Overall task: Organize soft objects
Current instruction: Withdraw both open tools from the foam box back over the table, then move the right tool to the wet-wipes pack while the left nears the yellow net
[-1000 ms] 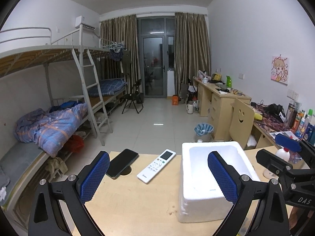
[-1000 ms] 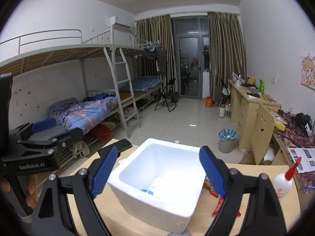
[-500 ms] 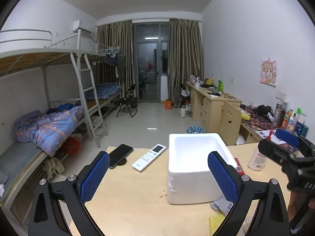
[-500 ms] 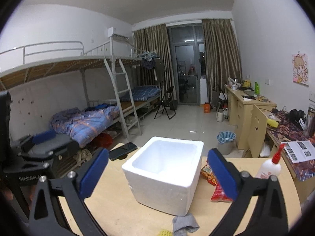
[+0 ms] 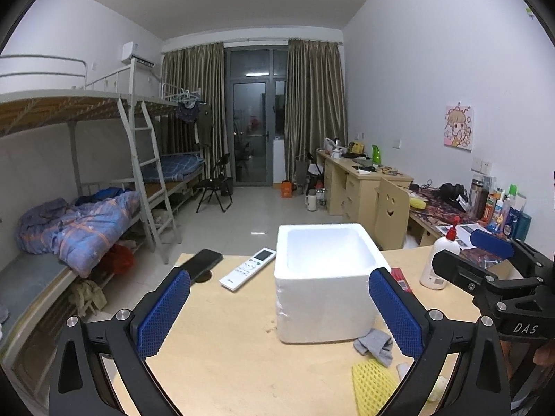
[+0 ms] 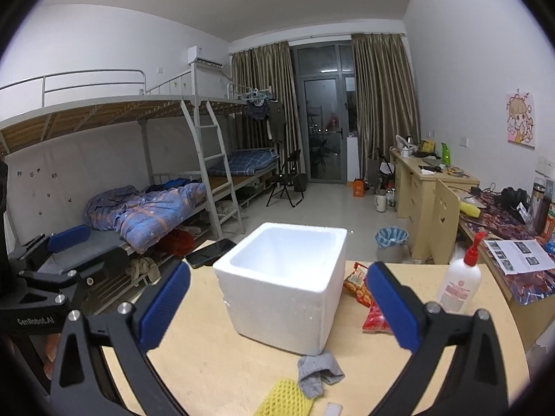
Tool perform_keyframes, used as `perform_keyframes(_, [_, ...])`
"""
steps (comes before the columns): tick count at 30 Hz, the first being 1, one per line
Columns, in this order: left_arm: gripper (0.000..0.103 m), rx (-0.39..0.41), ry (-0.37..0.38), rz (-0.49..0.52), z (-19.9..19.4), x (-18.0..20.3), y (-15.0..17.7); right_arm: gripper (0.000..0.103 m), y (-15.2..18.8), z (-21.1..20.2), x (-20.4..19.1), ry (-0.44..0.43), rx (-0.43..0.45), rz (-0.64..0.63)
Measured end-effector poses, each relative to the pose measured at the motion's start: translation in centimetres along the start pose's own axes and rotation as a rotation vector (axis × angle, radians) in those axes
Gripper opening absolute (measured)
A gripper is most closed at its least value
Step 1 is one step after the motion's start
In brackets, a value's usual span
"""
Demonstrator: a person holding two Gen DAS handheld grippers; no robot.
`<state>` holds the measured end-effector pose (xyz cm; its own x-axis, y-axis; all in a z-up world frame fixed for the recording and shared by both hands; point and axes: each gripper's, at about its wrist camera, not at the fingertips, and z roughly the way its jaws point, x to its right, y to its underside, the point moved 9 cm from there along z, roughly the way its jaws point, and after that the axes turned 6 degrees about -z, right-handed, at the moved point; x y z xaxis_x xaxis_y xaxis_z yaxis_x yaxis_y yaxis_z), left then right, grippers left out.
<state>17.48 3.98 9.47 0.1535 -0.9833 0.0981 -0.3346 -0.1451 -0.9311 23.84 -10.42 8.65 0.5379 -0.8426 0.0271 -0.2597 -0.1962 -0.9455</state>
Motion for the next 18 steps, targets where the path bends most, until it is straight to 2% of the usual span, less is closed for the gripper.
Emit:
perform_keyframes(5, [0.103,-0.021,0.004,0.026,0.4,0.7,2.0,0.103,1.6,-0.1,0.2,0.001,-0.018,0.001])
perform_keyframes(13, [0.103,-0.030,0.062,-0.003,1.3,1.0,4.8,0.103,4.6,0.1,0.8,-0.001,-0.051,0.012])
perform_keyframes(18, [0.103,-0.041,0.063,-0.001,1.9,1.5,7.6,0.103,7.0,-0.1,1.5,0.022,-0.067,0.026])
